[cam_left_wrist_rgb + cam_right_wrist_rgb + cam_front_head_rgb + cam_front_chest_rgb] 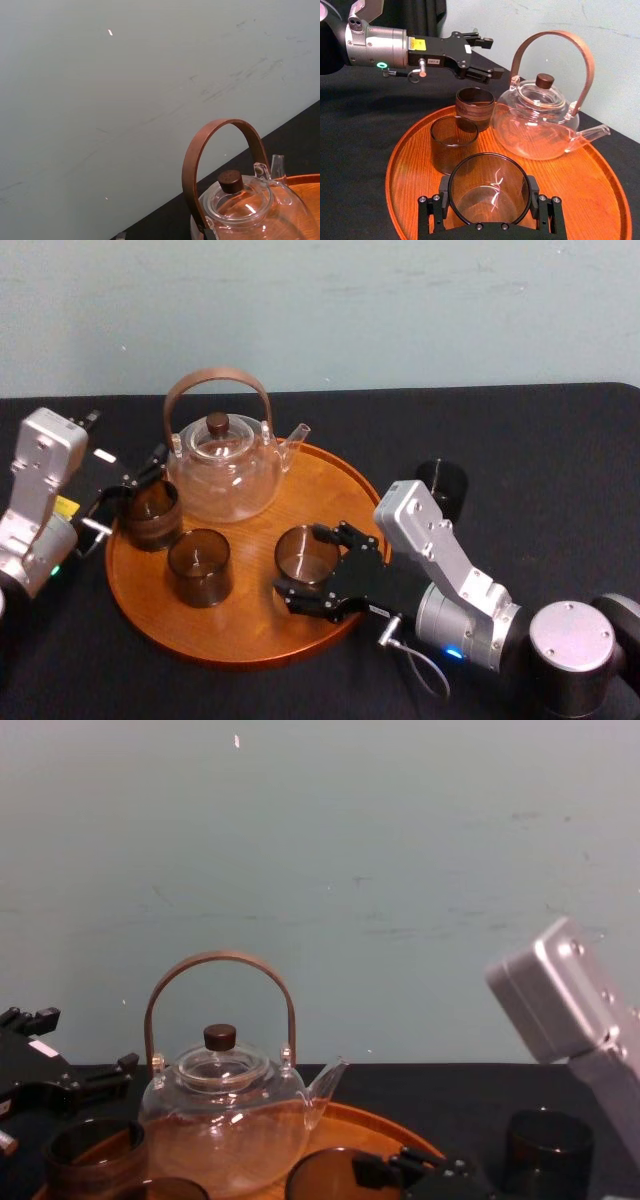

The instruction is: Pick up the glass from the table and place it on the tray.

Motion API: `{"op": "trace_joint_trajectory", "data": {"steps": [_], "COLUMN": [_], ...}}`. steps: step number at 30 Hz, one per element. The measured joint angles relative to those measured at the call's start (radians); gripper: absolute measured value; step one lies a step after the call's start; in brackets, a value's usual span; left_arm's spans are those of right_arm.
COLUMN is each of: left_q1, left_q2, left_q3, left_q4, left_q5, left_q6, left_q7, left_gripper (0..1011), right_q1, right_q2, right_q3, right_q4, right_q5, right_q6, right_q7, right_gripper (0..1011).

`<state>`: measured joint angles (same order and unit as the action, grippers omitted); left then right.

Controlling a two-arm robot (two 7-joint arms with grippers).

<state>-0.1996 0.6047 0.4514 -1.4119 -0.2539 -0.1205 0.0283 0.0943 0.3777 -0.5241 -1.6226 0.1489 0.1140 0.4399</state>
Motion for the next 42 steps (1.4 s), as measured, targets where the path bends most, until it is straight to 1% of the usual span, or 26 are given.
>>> {"op": "trace_joint_trajectory", "data": {"steps": [13, 20, 33, 36, 37, 38, 42], "left_q1": [0.0, 0.0, 0.0, 0.0, 0.0, 0.0, 0.0], "left_q2": [0.0, 0.0, 0.0, 0.0, 0.0, 0.0, 0.0], "left_q3": [0.0, 0.0, 0.0, 0.0, 0.0, 0.0, 0.0], "left_q4": [0.0, 0.0, 0.0, 0.0, 0.0, 0.0, 0.0], "left_q5": [0.0, 0.0, 0.0, 0.0, 0.0, 0.0, 0.0], "left_q6": [0.0, 0.0, 0.0, 0.0, 0.0, 0.0, 0.0], "left_q7": [0.0, 0.0, 0.0, 0.0, 0.0, 0.0, 0.0], "left_gripper": [1002, 1001, 1001, 1001, 1001, 1001, 1001], "right_q1": [0.012, 0.016, 0.016, 0.016, 0.016, 0.016, 0.016], "right_q2": [-0.018, -0.027, -0.026, -0.026, -0.026, -0.026, -0.026], "right_q3": [-0.015, -0.024, -0.023, -0.023, -0.023, -0.023, -0.022], "right_q4": [0.038, 0.059, 0.058, 0.057, 0.057, 0.057, 0.056], "right_q5": [-0.009, -0.019, -0.019, -0.019, -0.019, -0.019, -0.018], "right_q6": [0.0, 0.013, 0.013, 0.013, 0.013, 0.012, 0.012], "right_q7": [0.002, -0.001, -0.002, -0.002, -0.002, -0.002, -0.002], "right_gripper": [909, 909, 913, 941, 981, 1000, 1002]}}
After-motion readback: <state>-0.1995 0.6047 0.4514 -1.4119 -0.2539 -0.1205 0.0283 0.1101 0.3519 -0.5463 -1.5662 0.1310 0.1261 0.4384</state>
